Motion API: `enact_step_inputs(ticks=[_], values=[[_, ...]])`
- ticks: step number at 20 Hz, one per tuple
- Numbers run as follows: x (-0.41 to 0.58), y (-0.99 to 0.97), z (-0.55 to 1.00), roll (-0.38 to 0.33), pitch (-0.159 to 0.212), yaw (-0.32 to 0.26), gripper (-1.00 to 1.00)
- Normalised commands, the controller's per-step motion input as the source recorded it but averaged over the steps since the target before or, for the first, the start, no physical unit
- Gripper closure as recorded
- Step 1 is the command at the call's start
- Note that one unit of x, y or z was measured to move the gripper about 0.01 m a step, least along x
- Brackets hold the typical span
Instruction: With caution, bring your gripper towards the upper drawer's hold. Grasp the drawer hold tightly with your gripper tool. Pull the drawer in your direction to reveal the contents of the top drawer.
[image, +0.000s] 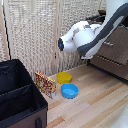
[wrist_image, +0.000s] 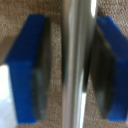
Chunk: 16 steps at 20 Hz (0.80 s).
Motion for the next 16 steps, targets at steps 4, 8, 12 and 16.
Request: enact_step_inputs(ticks=[4,8,12,16], values=[[0.118,0.00,0.08,-0.005,0.000,-0.002,-1.00],[0.202,0.09,0.12,-0.001,0.000,-0.039,-1.00],[0.314,0.58,0.00,-0.016,0.027,-0.045,-1.00],[0.346,0.60,0.00,-0.013,0.033,-0.051,-1.00]])
